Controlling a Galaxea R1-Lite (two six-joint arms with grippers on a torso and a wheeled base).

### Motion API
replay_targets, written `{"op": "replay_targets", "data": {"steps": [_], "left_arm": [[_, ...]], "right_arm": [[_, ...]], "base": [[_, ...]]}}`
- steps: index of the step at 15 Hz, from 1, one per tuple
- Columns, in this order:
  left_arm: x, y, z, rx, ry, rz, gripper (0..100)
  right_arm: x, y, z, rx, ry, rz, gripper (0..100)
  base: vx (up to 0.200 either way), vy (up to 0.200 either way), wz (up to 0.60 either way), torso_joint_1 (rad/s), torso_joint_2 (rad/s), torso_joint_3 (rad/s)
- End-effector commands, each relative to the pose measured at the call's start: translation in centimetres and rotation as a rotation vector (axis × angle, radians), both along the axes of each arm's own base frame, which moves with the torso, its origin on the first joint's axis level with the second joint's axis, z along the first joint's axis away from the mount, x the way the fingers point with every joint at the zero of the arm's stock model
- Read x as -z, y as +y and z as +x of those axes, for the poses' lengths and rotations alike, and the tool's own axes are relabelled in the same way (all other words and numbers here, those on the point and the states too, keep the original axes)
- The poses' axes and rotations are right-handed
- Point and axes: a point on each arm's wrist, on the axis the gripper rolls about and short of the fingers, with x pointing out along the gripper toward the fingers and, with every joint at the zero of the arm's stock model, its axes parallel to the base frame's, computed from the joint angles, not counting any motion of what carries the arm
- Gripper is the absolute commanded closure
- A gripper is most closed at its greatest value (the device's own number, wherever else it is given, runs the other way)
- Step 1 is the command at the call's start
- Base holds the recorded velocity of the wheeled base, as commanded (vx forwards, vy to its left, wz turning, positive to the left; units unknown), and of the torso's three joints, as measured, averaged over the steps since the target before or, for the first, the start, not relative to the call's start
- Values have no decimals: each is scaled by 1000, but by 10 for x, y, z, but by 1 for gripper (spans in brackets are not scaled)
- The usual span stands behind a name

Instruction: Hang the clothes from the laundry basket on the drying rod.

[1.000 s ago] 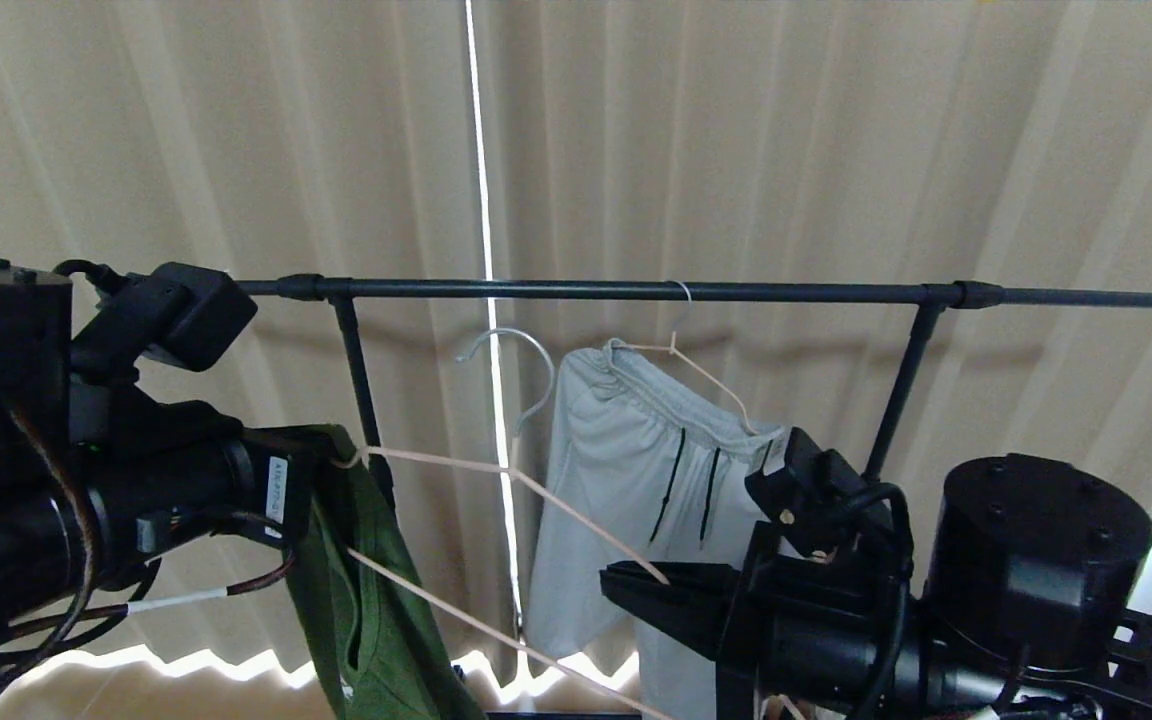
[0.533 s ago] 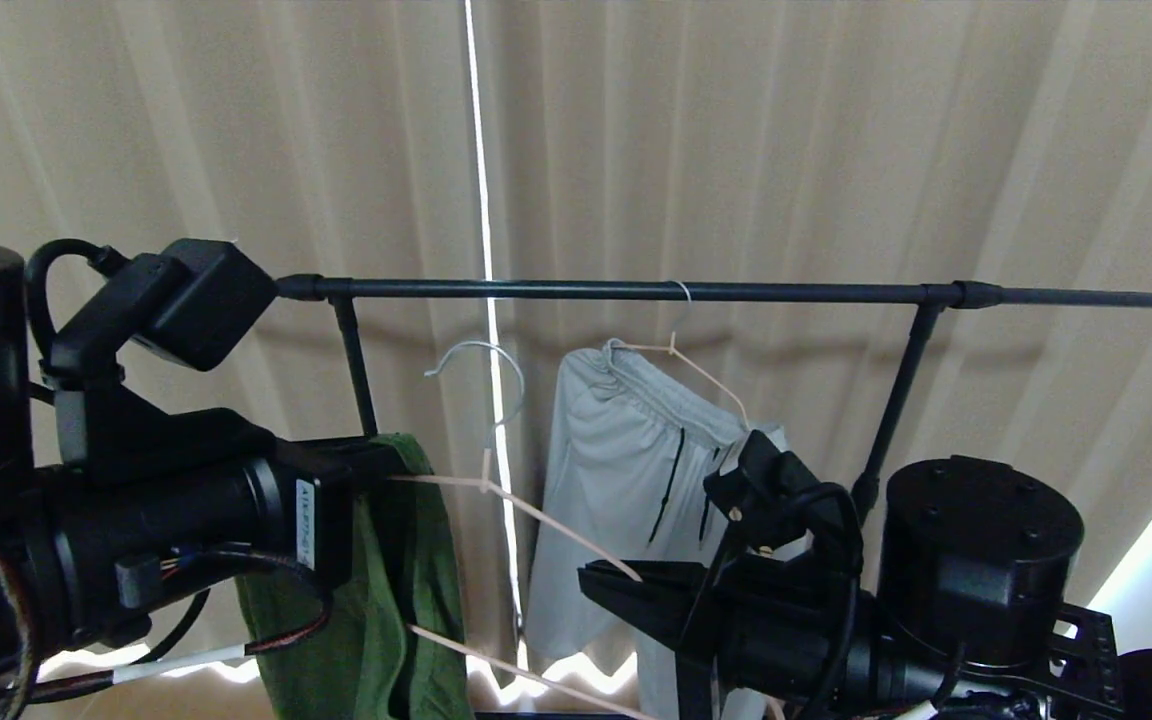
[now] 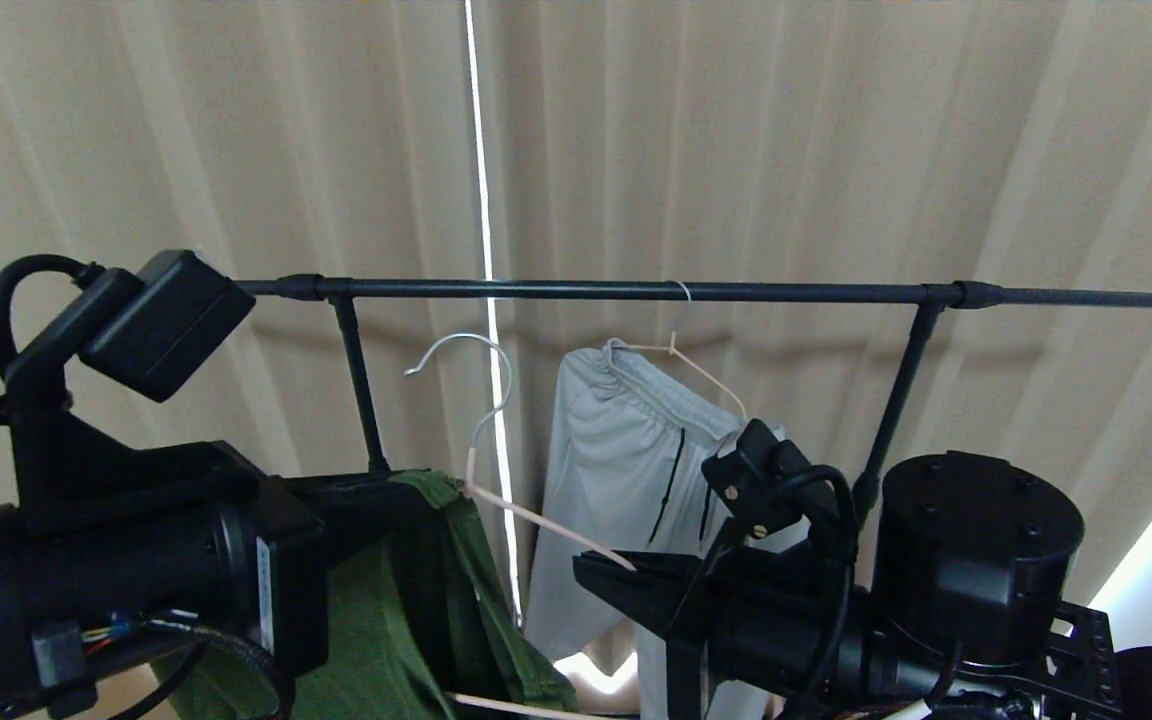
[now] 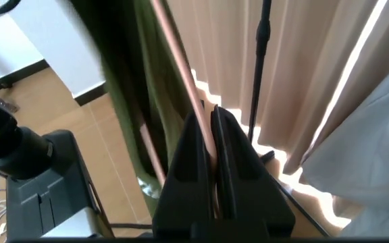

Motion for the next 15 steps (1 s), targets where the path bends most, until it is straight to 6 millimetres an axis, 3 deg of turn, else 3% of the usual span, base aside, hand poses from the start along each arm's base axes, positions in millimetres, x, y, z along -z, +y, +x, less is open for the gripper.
{"op": "replay_targets", "data": {"steps": [1,4,5,9,15], "left_arm": [[5,2,-5,17,10,9,100],[12,5,-7,16,21,24,100],[14,7,-9,16,10,13,0],[12,12,-12,30,-82,14,0],[14,27,-20,31,-211,39,0]], "right_arm": [[-4,0,0,5,-12,13,100],[-8,0,0,9,-21,21,100],[-11,-2,0,14,-29,31,100],[-22,-10,0,49,-55,52,100],[-43,-46,7,155,-105,52,100]], "base": [[0,0,0,0,0,0],[0,0,0,0,0,0],[0,0,0,0,0,0],[0,0,0,0,0,0],[0,0,0,0,0,0]]}}
